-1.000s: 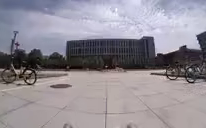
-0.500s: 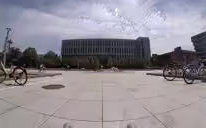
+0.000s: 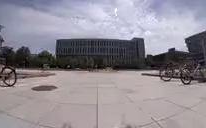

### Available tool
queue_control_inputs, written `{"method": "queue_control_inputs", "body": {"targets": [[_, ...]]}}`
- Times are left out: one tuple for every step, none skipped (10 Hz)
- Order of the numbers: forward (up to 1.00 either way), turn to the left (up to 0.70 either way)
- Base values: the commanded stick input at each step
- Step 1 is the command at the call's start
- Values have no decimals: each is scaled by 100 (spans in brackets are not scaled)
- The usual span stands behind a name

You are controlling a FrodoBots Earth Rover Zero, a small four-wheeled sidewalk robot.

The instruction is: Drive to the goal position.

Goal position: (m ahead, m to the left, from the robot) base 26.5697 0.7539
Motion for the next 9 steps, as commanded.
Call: {"method": "queue_control_inputs", "body": {"targets": [[45,0],[45,0],[45,0],[45,0],[45,0],[45,0],[45,0],[45,0],[45,0]]}}
